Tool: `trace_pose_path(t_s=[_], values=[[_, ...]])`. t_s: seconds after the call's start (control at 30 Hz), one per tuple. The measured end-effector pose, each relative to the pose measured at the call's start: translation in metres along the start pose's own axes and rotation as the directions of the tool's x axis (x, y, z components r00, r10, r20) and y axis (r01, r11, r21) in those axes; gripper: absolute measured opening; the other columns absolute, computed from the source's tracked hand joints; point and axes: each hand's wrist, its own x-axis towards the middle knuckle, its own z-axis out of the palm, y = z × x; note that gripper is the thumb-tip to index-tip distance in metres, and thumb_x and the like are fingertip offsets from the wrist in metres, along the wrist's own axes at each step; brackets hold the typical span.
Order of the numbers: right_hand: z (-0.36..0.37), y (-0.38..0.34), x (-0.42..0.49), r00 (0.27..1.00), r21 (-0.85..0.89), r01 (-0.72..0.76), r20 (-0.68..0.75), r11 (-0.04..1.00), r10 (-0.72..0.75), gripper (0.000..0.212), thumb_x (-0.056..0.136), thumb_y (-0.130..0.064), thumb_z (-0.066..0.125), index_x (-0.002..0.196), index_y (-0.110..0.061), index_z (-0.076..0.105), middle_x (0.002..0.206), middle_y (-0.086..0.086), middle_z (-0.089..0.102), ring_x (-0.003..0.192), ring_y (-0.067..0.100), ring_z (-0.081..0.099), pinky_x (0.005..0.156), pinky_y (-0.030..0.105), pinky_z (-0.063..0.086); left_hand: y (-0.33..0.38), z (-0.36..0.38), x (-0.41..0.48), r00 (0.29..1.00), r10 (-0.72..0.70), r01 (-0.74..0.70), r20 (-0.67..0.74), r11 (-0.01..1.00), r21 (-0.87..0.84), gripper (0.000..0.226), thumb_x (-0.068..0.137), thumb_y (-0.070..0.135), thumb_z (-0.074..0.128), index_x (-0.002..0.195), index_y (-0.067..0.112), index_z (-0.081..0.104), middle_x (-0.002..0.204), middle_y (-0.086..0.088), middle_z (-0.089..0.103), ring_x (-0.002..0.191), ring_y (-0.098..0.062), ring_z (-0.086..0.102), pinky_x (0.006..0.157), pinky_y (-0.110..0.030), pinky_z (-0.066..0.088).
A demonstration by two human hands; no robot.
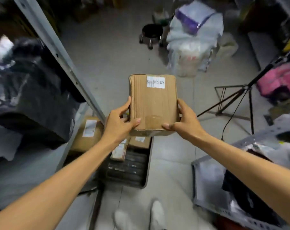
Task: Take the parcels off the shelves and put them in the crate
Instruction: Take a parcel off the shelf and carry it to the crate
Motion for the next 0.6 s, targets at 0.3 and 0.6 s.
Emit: trace_pose_path(t_s=[0.3, 0.6], values=[[0.135, 0.135, 0.047, 0.934, 0.019, -0.355, 0.053, 0.934, 0.354, 0.081, 0.068, -0.009, 0.081, 0.136, -0.019, 0.038, 0.115, 0.000, 0.055, 0.107, 0.023, 0.055, 0.086, 0.038, 0.053, -0.186, -0.003, 0.064, 0.939, -0.307, 0.310, 0.158, 0.951, 0.006, 0.077, 0.081, -0.003, 0.071, 0.145, 0.023, 0.039, 0.129, 0.017, 0.049, 0.117, -0.013, 0.057, 0.094, -0.032, 0.053], [0.280, 0.272, 0.060, 0.786, -0.002, -0.606, 0.151, 0.796, 0.599, 0.085, 0.065, -0.002, 0.081, 0.135, -0.018, 0.036, 0.114, 0.003, 0.056, 0.107, 0.028, 0.058, 0.090, 0.047, 0.052, -0.388, 0.003, 0.063, 0.810, -0.567, 0.574, 0.150, 0.819, -0.004, 0.082, 0.075, -0.020, 0.066, 0.145, 0.015, 0.040, 0.139, 0.006, 0.048, 0.121, -0.013, 0.053, 0.101, -0.038, 0.048]])
